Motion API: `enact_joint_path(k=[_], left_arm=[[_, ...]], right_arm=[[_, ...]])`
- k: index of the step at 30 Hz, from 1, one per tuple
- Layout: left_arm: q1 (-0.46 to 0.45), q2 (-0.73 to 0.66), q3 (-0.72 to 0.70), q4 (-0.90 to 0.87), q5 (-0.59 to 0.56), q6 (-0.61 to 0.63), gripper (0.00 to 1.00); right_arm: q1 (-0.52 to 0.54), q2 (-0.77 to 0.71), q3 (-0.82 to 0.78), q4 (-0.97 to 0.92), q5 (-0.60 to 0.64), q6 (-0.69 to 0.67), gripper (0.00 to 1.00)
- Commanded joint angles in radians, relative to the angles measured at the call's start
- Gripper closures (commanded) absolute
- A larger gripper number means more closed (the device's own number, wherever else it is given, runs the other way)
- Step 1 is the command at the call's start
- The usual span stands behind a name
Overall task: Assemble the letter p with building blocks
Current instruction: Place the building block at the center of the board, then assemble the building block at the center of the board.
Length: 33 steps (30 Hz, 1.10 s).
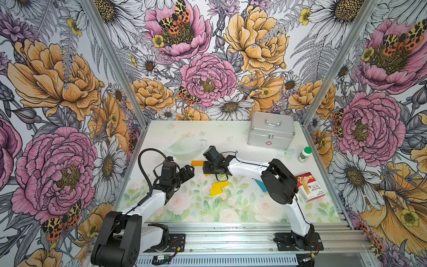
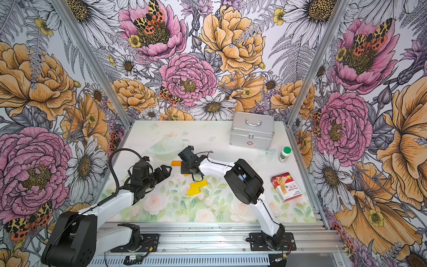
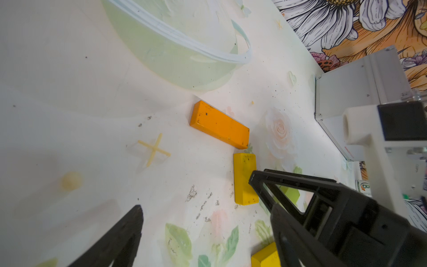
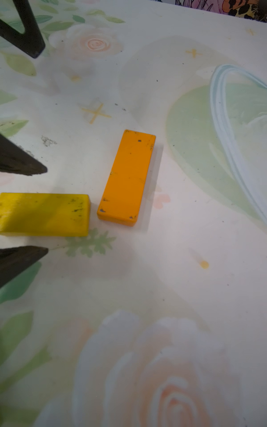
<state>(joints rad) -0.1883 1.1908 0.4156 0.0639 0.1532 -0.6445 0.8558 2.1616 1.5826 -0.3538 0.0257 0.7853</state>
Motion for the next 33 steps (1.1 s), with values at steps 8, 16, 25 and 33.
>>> enact_joint_path(k=[8,16,25,33], left_arm=[[-0.077,0.095,0.017,0.136,0.051,-0.029,0.63],[-0.086,0.273,0.082,0.207,0.132,-0.044,1.0],[-0.088,0.355,0.11,0.213,0.141,-0.052,1.0],[-0.088,0.386,0.112,0.222,0.162,-0.049,1.0]], right_arm=[[-0.141,-0.056,-0.033,0.041,-0.151,-0.117,1.0],[-0.151,0.003,-0.016,0.042,-0.258,-0.162,1.0],[-0.133,0.031,-0.029,0.042,-0.278,-0.158,1.0],[-0.105,0.034,-0.065,0.043,-0.272,-0.14,1.0]])
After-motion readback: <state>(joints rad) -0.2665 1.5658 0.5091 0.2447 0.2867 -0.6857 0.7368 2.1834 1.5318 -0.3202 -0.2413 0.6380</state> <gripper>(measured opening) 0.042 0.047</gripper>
